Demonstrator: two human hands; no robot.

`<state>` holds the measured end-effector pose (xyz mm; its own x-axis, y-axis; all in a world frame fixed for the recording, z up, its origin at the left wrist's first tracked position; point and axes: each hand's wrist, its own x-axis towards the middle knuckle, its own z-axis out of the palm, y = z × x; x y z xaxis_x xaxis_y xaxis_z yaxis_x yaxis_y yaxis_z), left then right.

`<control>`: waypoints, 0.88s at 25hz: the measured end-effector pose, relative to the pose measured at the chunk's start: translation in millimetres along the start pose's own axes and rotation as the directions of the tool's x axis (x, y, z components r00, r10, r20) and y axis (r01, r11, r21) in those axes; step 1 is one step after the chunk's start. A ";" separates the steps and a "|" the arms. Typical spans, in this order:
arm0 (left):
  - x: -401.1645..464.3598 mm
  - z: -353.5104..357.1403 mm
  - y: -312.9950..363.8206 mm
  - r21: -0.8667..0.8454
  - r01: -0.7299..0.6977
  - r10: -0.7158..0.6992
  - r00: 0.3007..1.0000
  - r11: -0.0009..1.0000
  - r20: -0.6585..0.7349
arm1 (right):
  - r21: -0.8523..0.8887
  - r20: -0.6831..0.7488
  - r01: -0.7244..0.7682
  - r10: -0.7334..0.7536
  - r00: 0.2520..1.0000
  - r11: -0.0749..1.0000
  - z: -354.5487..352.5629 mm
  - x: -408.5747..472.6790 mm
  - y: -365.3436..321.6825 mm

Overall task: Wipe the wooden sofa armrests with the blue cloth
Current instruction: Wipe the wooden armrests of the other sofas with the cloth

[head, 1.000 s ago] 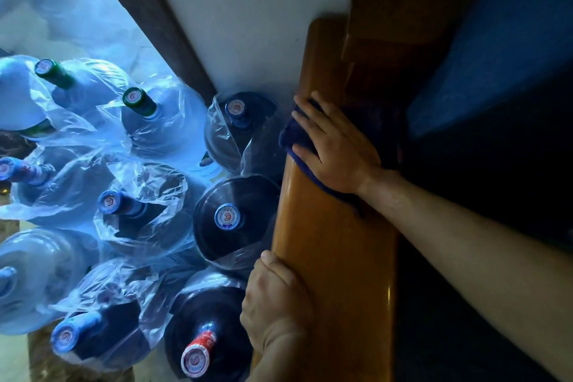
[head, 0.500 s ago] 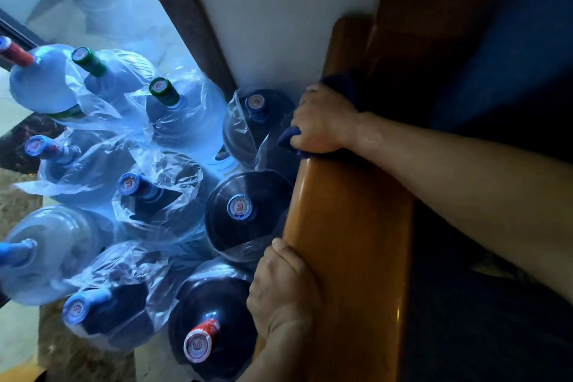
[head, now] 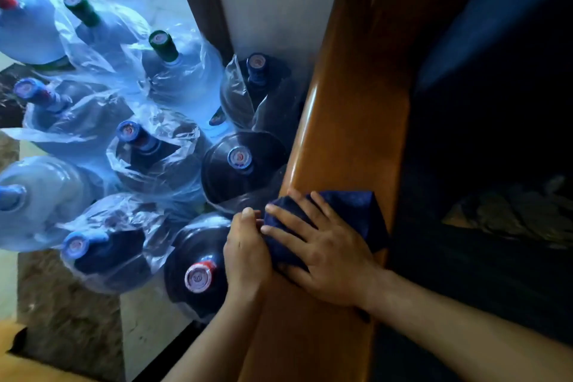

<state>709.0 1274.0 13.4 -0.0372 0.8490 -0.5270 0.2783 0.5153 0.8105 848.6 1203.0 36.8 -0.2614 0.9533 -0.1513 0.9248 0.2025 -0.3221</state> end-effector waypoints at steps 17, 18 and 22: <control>-30.9 -89.6 -19.6 0.130 0.195 -0.218 0.956 0.972 0.197 | -0.045 0.091 -0.109 0.113 0.989 0.993 58.2 -38.3 -139.5; -33.3 -81.5 -8.5 0.168 0.168 -0.210 0.938 0.971 0.275 | -0.029 0.088 -0.070 0.072 0.993 0.997 73.7 -67.3 -165.2; -36.5 -47.4 15.3 0.426 -0.091 -0.124 0.884 0.900 0.451 | -0.047 0.076 0.009 -0.005 0.997 0.999 104.0 -134.6 -209.1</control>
<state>669.2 1256.5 57.1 0.3653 0.6342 -0.6814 0.6630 0.3366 0.6687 661.7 1009.0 27.3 -0.2865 0.9324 -0.2203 0.9345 0.2212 -0.2789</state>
